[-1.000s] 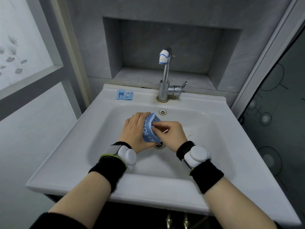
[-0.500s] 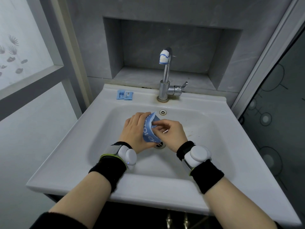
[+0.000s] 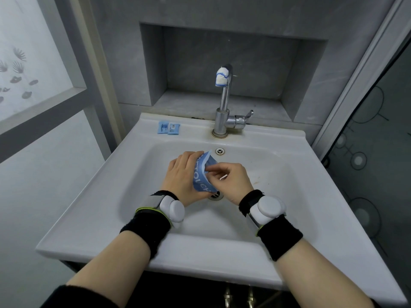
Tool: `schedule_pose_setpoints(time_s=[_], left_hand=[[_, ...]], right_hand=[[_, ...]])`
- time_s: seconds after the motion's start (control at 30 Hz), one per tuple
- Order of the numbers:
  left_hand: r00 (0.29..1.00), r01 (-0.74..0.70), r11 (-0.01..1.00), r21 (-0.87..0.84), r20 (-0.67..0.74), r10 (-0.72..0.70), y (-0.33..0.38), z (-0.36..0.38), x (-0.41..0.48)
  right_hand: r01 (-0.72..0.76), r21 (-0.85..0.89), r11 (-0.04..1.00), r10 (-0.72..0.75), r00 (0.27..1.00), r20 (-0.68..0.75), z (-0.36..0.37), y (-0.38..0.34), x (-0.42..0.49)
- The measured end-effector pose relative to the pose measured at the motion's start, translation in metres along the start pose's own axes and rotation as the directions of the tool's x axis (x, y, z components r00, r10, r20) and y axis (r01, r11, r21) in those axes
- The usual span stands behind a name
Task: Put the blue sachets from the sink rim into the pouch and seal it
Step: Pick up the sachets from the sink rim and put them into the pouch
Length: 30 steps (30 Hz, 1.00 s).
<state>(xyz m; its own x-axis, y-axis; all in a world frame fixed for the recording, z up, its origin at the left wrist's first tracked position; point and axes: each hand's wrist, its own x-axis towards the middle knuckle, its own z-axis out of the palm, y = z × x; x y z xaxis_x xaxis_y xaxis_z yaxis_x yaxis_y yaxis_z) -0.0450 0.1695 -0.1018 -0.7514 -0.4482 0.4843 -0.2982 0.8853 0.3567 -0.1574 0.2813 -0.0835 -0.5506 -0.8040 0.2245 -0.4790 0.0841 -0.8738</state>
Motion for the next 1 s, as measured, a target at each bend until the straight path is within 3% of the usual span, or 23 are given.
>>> schedule_pose_setpoints(time_s=[1.0], left_hand=[[1.0, 0.003, 1.0, -0.003, 0.022, -0.003, 0.0041, -0.0045, -0.0008]], right_hand=[[0.027, 0.061, 0.998, -0.03, 0.998, 0.051, -0.001, -0.0003, -0.0001]])
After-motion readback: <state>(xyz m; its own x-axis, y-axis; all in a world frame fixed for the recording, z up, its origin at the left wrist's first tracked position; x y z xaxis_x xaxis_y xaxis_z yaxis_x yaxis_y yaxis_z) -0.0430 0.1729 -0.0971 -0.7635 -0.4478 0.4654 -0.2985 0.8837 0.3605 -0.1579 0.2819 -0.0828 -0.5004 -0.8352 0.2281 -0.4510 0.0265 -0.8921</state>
